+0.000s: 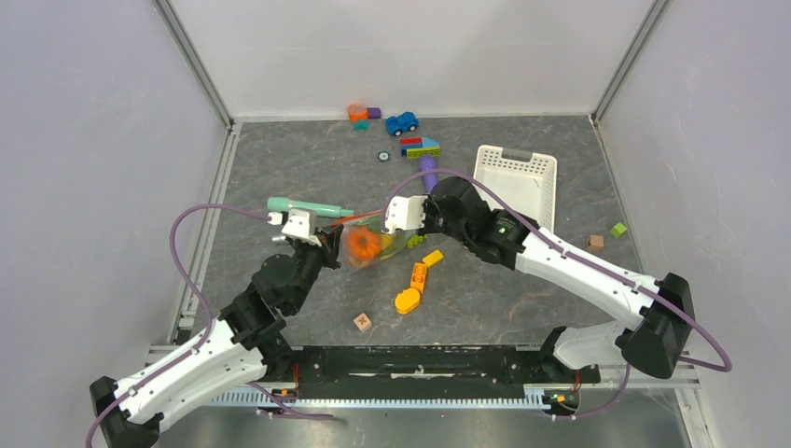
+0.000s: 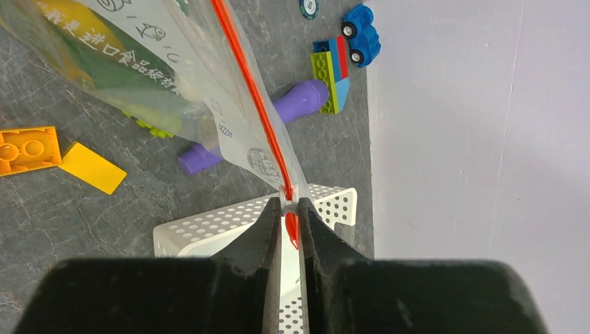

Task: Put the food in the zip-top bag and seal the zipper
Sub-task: Zip the zipper food storage bag at the center of the board.

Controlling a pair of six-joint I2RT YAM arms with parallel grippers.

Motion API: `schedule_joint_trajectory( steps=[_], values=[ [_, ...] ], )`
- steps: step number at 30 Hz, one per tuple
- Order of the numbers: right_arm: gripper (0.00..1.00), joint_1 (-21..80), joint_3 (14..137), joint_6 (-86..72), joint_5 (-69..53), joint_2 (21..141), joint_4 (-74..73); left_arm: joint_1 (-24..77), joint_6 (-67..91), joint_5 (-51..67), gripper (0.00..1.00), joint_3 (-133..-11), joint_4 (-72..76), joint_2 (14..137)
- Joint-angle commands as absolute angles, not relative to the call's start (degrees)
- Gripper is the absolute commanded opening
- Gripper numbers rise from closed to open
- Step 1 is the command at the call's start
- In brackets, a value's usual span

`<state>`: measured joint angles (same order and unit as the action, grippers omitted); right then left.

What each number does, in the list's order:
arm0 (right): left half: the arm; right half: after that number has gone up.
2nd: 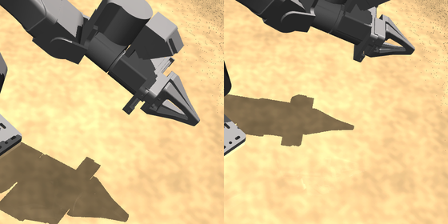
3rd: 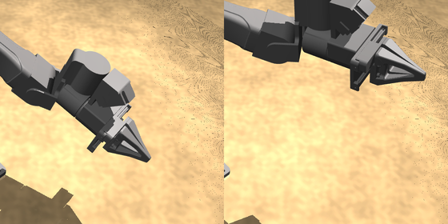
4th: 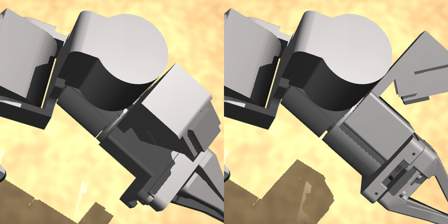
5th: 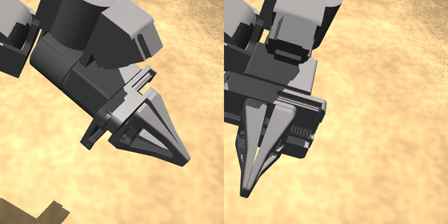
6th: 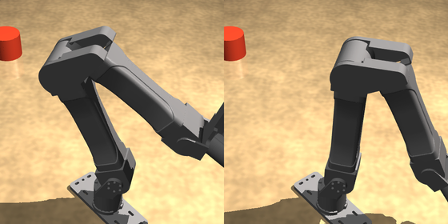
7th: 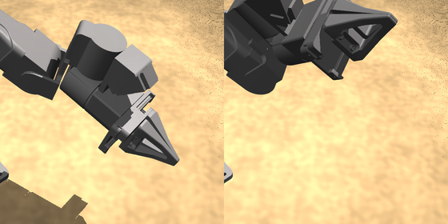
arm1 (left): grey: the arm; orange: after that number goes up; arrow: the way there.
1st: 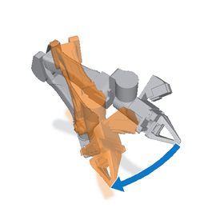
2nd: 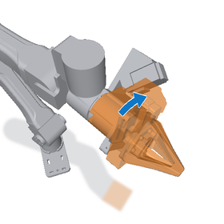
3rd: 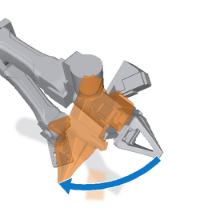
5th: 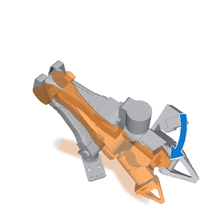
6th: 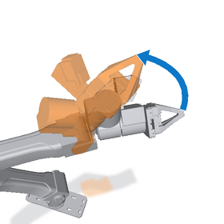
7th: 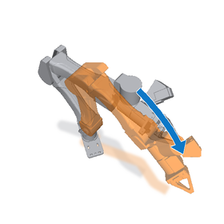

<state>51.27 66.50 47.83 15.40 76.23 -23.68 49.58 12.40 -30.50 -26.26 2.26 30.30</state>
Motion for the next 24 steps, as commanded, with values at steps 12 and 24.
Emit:
schedule_joint_trajectory(
  steps=[12, 24],
  values=[
    [0.12, 50.3, 66.1, 48.9, 21.8, 74.1, -23.5, 49.0, 14.2, -37.0, 0.02, -27.8, 2.2, 28.7],
    [0.12, 49.6, 65.7, 49.0, 23.1, 74.1, -23.0, 49.0, 14.3, -38.8, 0.02, -28.3, 0.6, 28.0]
  ],
)
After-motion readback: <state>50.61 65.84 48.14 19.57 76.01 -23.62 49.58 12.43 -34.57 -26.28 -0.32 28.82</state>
